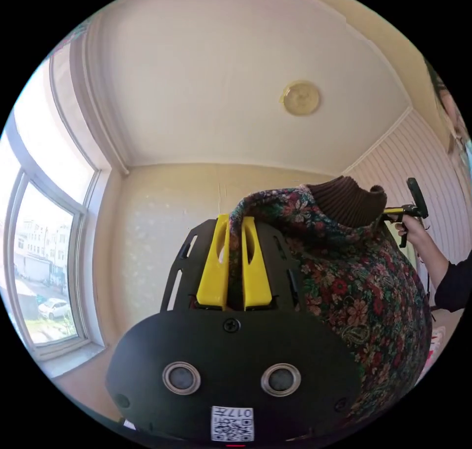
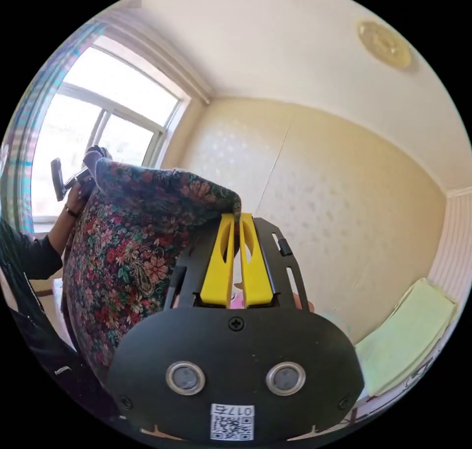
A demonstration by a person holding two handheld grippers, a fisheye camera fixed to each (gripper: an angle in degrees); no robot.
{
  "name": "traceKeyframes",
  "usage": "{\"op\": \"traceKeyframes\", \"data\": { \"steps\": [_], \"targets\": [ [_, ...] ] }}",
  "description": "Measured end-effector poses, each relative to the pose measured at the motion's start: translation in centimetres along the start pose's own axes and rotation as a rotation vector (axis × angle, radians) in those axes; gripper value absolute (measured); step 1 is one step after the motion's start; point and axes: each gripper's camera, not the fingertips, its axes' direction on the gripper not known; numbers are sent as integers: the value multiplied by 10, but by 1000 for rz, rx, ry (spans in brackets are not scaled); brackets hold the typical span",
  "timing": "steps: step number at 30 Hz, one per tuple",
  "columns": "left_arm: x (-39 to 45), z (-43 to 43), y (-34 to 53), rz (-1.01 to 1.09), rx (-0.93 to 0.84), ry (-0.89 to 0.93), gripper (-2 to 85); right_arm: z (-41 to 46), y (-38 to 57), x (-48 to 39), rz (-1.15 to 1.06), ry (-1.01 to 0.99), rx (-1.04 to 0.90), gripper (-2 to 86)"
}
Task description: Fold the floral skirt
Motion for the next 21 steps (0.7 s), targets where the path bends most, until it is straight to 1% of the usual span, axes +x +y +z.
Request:
{"op": "traceKeyframes", "data": {
  "steps": [1, 2, 3, 4, 5, 6, 7, 8, 9, 10, 11, 12, 13, 14, 15, 16, 17, 18, 19, 20, 21],
  "targets": [
    [-3, 53, 33, -29, -72, -12, 40, 33, 5, 12, 27, -23, -46, 15],
    [-6, 82, 52, -50, -101, -18, 40, 104, 19, 36, 92, -62, -133, 17],
    [-11, 141, 96, -104, -149, -31, 40, 179, 37, 60, 166, -87, -199, 19],
    [-16, 202, 145, -157, -197, -58, 40, 215, 48, 71, 198, -95, -214, 20],
    [-17, 231, 169, -172, -225, -79, 40, 285, 74, 91, 256, -99, -235, 23],
    [-21, 289, 221, -209, -303, -106, 40, 349, 104, 108, 304, -99, -275, 28],
    [-30, 336, 277, -280, -409, -84, 42, 376, 120, 115, 325, -93, -296, 32],
    [-35, 355, 306, -329, -470, -56, 43, 420, 158, 125, 377, -50, -316, 41],
    [-44, 382, 365, -440, -575, 9, 48, 450, 201, 128, 439, -28, -288, 51],
    [-45, 393, 427, -517, -650, 60, 55, 464, 224, 129, 469, -38, -279, 56],
    [-41, 394, 459, -528, -684, 72, 58, 489, 271, 126, 500, -83, -289, 68],
    [-24, 383, 522, -483, -732, 97, 65, 511, 323, 115, 484, -139, -315, 78],
    [-3, 362, 585, -407, -786, 133, 67, 520, 350, 108, 462, -172, -341, 81],
    [7, 349, 615, -380, -829, 150, 69, 533, 407, 87, 411, -232, -416, 87],
    [25, 317, 677, -358, -937, 192, 74, 541, 466, 64, 373, -295, -521, 92],
    [36, 277, 731, -389, -1031, 224, 78, 541, 496, 52, 364, -334, -570, 93],
    [40, 254, 754, -419, -1069, 233, 79, 532, 555, 28, 377, -408, -645, 95],
    [44, 207, 791, -498, -1137, 240, 82, 516, 607, 6, 415, -488, -705, 95],
    [45, 159, 814, -567, -1171, 226, 84, 505, 628, -4, 440, -518, -726, 95],
    [45, 136, 820, -596, -1179, 210, 85, 478, 664, -19, 503, -543, -737, 99],
    [45, 91, 823, -638, -1182, 173, 87, 449, 689, -31, 568, -570, -732, 105]
  ]
}}
